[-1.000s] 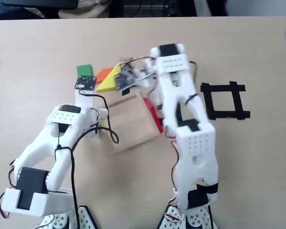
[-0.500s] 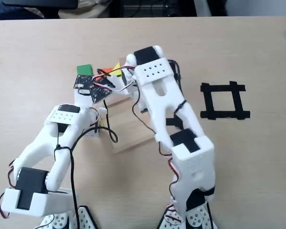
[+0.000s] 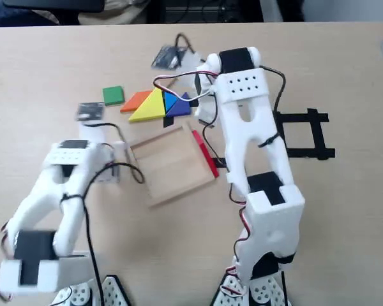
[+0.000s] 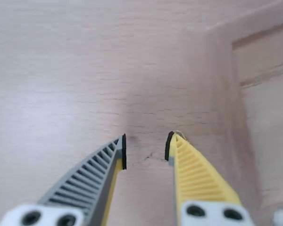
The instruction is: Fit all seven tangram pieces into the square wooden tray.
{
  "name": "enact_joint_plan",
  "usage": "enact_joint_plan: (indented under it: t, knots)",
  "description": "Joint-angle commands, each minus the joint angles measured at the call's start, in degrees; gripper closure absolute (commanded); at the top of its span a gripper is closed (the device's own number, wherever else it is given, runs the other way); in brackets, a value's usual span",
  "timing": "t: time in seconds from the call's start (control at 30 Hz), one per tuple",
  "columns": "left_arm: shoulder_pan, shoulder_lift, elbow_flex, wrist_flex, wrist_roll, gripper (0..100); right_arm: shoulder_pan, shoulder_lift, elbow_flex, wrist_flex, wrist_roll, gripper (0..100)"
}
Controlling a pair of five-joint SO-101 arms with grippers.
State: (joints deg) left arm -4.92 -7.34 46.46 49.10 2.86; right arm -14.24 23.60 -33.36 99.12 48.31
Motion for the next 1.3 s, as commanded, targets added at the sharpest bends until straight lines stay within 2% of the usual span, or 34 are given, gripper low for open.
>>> enact_joint_plan:
  t: [0.0, 0.13, 0.2, 0.33, 0.53, 0.6, 0.87, 1.27]
  knots:
    - [-9.0, -13.3, -0.7, 3.1, 0.7, 83, 1.7, -7.5, -2.9, 1.7, -19.6, 88.7]
    - [-13.2, -29.7, 5.3, 3.5, -0.9, 83, -1.7, -14.2, 1.9, 1.9, -38.3, 85.8]
    - [-13.2, -37.7, 9.5, 3.6, -3.2, 83, -2.4, -16.2, 8.0, 1.4, -43.3, 88.2]
    - [-13.5, -48.5, 17.9, 2.4, -3.7, 83, -4.6, -16.5, 20.0, -4.1, -38.9, 89.0]
    - [-13.7, -50.6, 24.7, -3.0, -5.8, 83, -4.4, -16.5, 30.0, -15.7, -38.3, 76.1]
    - [-13.7, -50.6, 25.2, -3.0, -5.7, 83, -4.2, -16.4, 31.4, -17.7, -38.3, 74.7]
    - [-18.0, -50.6, 26.7, -3.4, -5.6, 83, -4.7, -16.7, 32.0, -18.7, -38.2, 74.4]
    - [-18.1, -50.6, 28.1, -3.3, -6.0, 83, -6.9, -8.1, 32.1, -21.1, -40.4, 74.4]
